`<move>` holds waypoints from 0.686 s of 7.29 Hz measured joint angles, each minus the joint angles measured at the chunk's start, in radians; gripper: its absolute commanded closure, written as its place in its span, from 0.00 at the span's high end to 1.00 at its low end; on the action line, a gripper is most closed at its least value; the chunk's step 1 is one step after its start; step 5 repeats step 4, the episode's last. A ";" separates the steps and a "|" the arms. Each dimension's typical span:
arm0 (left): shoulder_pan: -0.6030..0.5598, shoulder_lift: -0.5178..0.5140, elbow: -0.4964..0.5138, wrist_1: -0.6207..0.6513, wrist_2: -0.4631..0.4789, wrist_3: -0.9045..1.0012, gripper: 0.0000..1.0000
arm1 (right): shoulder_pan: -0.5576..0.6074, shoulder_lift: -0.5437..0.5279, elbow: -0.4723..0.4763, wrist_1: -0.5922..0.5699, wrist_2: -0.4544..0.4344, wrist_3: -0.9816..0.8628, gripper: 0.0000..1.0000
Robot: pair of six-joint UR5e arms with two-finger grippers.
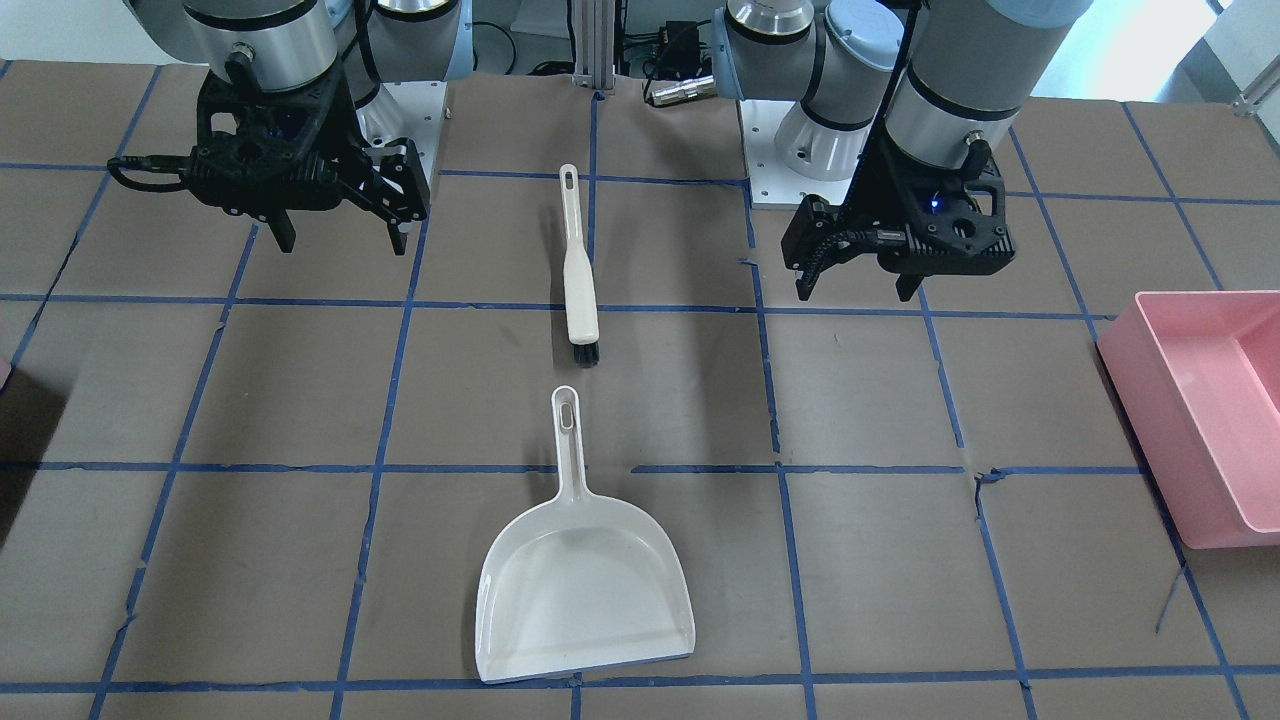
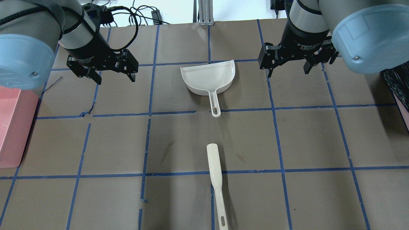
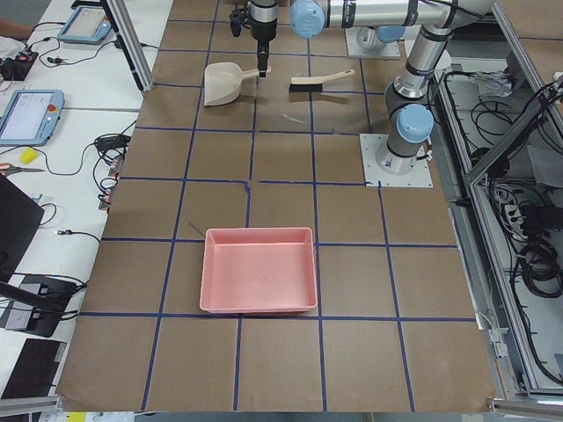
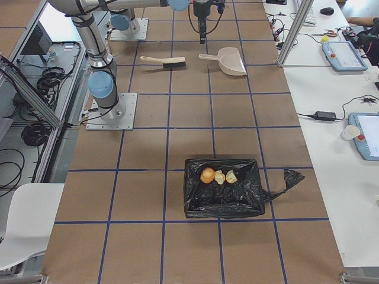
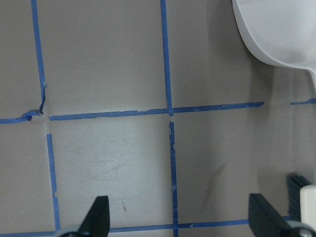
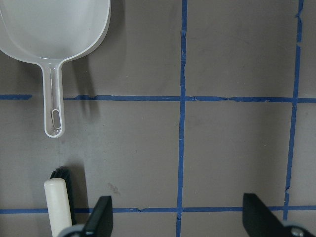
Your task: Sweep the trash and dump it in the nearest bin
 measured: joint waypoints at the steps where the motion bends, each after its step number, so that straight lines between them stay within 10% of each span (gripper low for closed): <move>1: -0.003 -0.001 0.000 0.004 0.002 -0.005 1.00 | -0.003 -0.001 -0.001 0.000 0.018 -0.001 1.00; 5: 0.005 0.008 -0.002 0.007 0.010 0.061 1.00 | -0.009 -0.001 -0.004 0.006 0.041 -0.005 1.00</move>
